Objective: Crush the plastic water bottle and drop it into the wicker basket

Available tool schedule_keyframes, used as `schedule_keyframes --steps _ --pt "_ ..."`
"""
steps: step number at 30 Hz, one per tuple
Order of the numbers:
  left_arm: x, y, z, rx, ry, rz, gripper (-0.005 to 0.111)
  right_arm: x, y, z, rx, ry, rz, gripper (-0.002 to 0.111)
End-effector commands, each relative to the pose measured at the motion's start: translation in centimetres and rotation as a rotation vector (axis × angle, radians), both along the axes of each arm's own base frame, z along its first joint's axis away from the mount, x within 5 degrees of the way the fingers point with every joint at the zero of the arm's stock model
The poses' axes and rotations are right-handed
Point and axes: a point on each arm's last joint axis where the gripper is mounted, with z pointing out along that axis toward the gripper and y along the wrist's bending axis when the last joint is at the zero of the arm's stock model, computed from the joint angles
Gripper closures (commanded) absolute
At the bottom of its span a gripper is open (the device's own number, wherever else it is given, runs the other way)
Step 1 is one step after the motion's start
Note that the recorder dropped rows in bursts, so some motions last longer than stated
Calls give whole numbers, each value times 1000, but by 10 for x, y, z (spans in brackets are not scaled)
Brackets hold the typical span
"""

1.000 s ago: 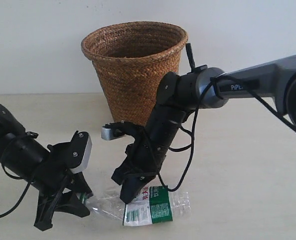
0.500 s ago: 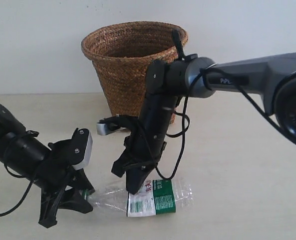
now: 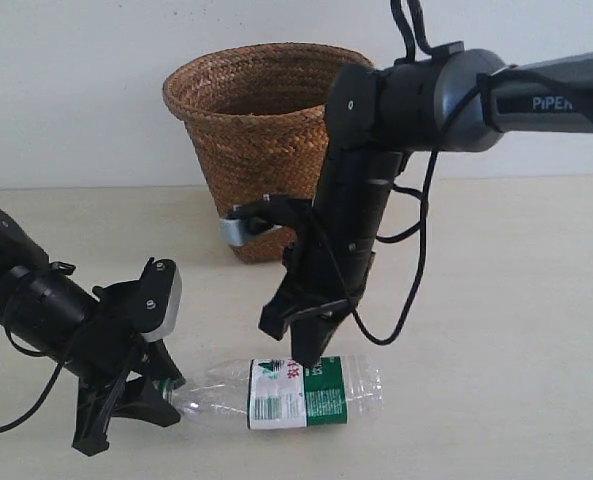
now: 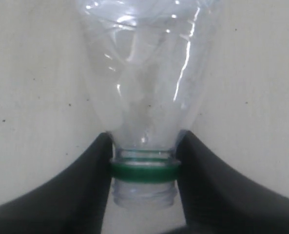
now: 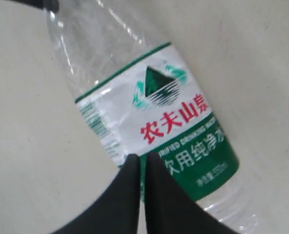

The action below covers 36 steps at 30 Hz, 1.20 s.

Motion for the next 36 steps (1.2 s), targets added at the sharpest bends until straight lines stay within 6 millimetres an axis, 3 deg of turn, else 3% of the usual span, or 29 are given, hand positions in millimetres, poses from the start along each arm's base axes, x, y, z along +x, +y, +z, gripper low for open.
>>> schedule_keyframes --steps 1,8,18,26,36 --pt "4 2 1 27 -45 17 102 -10 -9 -11 -34 30 42 108" --pt "5 3 1 39 -58 11 102 -4 -13 -15 -76 -43 66 108" --pt "6 4 0 47 -70 16 102 -4 -5 23 68 -124 31 108" --pt "6 4 0 48 -71 17 102 3 -1 -8 34 -92 39 108" --pt "6 4 0 47 -70 16 102 13 0 -80 -79 -28 60 108"
